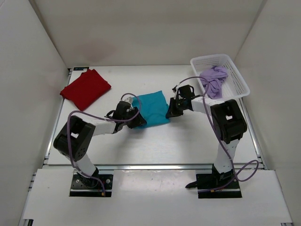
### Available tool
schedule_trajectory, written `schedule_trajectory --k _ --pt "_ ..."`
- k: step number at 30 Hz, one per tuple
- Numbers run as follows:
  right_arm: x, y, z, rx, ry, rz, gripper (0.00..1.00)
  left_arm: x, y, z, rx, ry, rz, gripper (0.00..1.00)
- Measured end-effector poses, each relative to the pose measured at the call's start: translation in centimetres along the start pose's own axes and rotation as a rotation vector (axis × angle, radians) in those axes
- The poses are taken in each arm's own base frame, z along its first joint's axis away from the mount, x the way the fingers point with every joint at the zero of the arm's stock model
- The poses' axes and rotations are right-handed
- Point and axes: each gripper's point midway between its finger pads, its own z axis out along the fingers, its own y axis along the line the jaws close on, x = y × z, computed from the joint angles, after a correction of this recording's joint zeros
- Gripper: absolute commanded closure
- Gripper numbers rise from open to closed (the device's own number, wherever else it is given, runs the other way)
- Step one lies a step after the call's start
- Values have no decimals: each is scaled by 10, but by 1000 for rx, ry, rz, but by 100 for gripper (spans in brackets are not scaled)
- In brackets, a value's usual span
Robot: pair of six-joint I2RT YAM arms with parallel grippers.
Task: Fold and stack the t-shirts
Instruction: Fold the long partially folded tshirt into a neat square
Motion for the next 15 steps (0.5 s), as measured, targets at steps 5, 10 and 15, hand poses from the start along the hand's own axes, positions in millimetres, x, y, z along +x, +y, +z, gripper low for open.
schedule_trajectory --k 5,10,15 --pt "5 3 -18 39 -12 -24 100 6 -8 -31 28 16 -22 46" --pt "-6 29 -34 4 -67 -78 99 -59 -35 -55 90 -135 -35 50" --pt "3 56 -25 -68 -70 -124 100 -109 -37 -35 99 -200 -60 59"
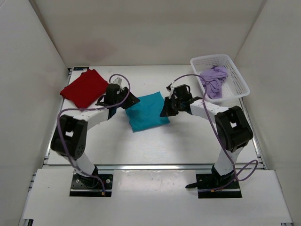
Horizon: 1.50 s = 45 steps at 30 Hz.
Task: Fold and stack the t-shirts
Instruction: Fold the long partially folded tshirt into a neat square
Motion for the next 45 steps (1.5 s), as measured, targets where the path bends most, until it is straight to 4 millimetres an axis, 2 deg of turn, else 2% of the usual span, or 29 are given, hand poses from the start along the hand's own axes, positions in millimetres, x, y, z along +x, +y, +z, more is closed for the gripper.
schedule_trajectory --k 2,4,8,11,14,18,20,22,25,27,29,31,34,36,37,39,40,43,44,45 --pt "6 7 6 -24 15 -5 100 -1 19 17 -33 14 -26 61" --pt "9 11 17 -49 25 -11 100 2 47 27 -82 32 -68 60" --pt "22 -3 40 -45 65 33 100 -6 95 31 -168 22 -138 59" --pt "27 -12 42 -54 70 69 100 -19 116 29 -194 -4 -173 57" --pt "26 -14 41 -64 58 76 100 -27 125 26 -173 -29 -206 53" --pt "27 -17 37 -72 50 84 100 -24 126 19 -145 -30 -238 49" --pt "27 -16 36 -76 51 85 98 -25 120 10 -139 -39 -234 46" --pt "27 -14 35 -77 53 85 90 -28 110 -3 -136 -63 -206 42" --pt "26 -6 30 -85 52 77 70 -28 86 -26 -119 -119 -130 37" --pt "21 3 22 -100 37 67 55 -16 72 -39 -94 -135 -87 34" --pt "13 15 12 -120 9 47 51 9 70 -45 -89 -101 -63 32" --pt "6 28 -2 -140 -29 22 48 38 80 -42 -120 -34 -56 29" --pt "3 44 -24 -166 -79 -7 47 67 99 -32 -180 57 -59 28" --pt "5 51 -37 -180 -110 -22 46 68 98 -25 -169 60 -60 30" --pt "7 53 -43 -186 -122 -26 46 68 97 -22 -164 57 -58 34" --pt "15 54 -50 -189 -126 -20 45 67 95 -12 -150 54 -56 46" --pt "20 54 -53 -190 -126 -17 45 68 94 -6 -143 58 -57 49" --pt "31 51 -56 -189 -121 -10 45 71 80 18 -104 77 -54 67" --pt "34 49 -56 -187 -117 -6 45 73 75 27 -88 86 -59 70" --pt "37 48 -55 -185 -113 -2 45 75 69 35 -72 96 -64 78"
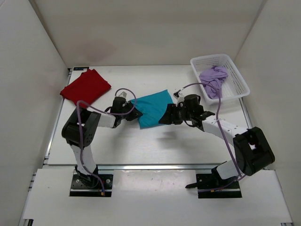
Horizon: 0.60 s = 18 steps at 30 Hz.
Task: Fold and stack the t-shirts
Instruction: Fold the long partially folded tshirt into a neat square, then put the neatly folded tshirt into the corner of the board with the left arm
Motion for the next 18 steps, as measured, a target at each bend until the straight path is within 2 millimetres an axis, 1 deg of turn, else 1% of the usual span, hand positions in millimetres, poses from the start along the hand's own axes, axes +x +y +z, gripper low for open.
schedule_trajectory --k 1,2,3,4,6,9,11,13,14,16,18 --pt "3 -1 0 1 4 3 45 1 -6 8 15 11 -2 87" --pt "5 -3 0 2 9 6 46 2 -10 15 23 17 -8 90" --pt "7 -4 0 4 13 10 46 1 -17 21 35 24 -9 98" --pt "9 -6 -1 5 13 14 46 -1 -21 27 33 31 -6 100" --pt "12 -10 -2 5 15 23 46 -10 -31 38 19 29 19 100" --pt "15 -19 -7 10 3 54 46 -35 -54 52 10 13 66 100" --pt "15 -25 -10 14 -4 71 46 -60 -73 58 19 -11 97 100" --pt "14 -29 -12 18 -13 79 47 -96 -91 58 28 -50 128 100" --pt "13 -29 -12 16 -16 80 47 -117 -99 55 32 -74 142 100" --pt "12 -28 -11 2 -16 79 47 -161 -108 43 33 -136 166 100" --pt "13 -28 -8 -12 -9 84 48 -211 -106 23 22 -213 176 100"
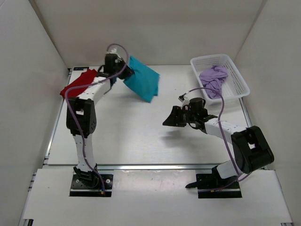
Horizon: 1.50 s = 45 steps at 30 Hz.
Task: Fold and stack the t-shirts
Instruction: Put the neatly folded tshirt into the corner of the board with the left arm, then grab crumpled tshirt from bin with the right arm
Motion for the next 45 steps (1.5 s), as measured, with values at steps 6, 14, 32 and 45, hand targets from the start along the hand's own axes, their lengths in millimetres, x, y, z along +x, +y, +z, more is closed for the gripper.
schedule_trajectory --k 6,14,32,45 --pt "16 -5 11 -11 65 28 48 -117 122 -62 -186 -194 -85 96" --pt "31 2 18 -18 108 10 1 -82 316 -154 -486 -250 -426 2" --pt "19 5 13 27 32 64 1 69 54 -170 -28 -72 -159 1" --pt "-6 91 36 51 -289 -114 1 171 -64 -175 286 137 -150 1"
